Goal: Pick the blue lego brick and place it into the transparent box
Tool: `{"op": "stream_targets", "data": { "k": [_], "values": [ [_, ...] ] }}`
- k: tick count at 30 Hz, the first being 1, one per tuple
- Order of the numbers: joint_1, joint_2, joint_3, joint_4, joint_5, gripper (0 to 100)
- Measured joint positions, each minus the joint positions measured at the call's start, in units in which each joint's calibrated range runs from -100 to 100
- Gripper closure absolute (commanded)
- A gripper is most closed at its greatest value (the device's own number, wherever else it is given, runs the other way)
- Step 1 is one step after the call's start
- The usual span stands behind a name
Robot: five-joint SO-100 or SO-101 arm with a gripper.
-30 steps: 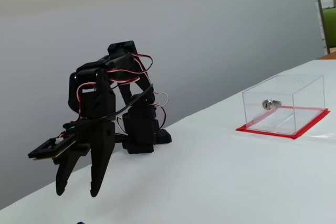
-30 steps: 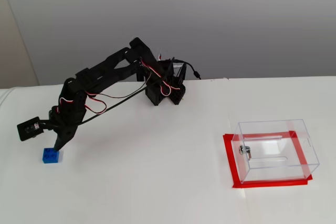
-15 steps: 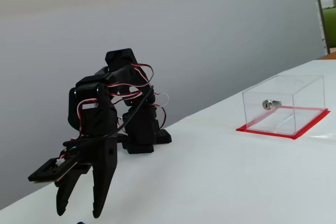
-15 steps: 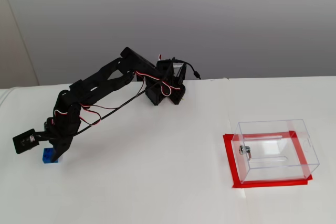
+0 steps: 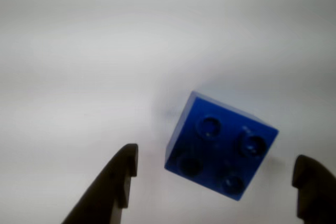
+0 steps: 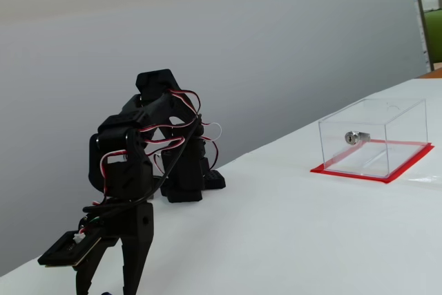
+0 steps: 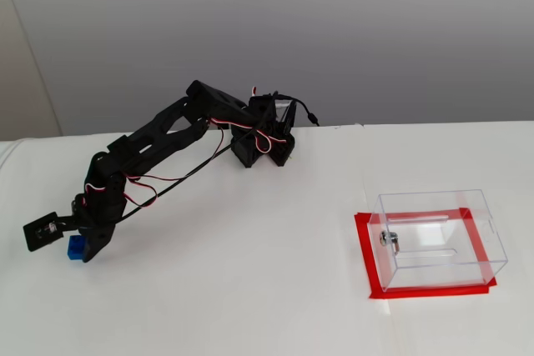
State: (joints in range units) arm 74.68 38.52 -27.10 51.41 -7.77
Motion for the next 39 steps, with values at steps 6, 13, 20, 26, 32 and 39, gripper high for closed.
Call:
{"op": "stream_targets", "data": {
  "k": [6,13,20,26,32,39],
  "values": [
    [0.0,1.18,-1.59,0.0,0.0,67],
    [-0.11,2.03,-2.38,0.0,0.0,67],
    [-0.11,2.03,-2.38,0.0,0.0,77],
    [0.21,2.03,-2.38,-0.09,0.0,77],
    [1.07,2.45,-2.47,-0.09,0.0,77],
    [2.03,4.23,-2.47,-0.09,0.0,78]
  ]
}}
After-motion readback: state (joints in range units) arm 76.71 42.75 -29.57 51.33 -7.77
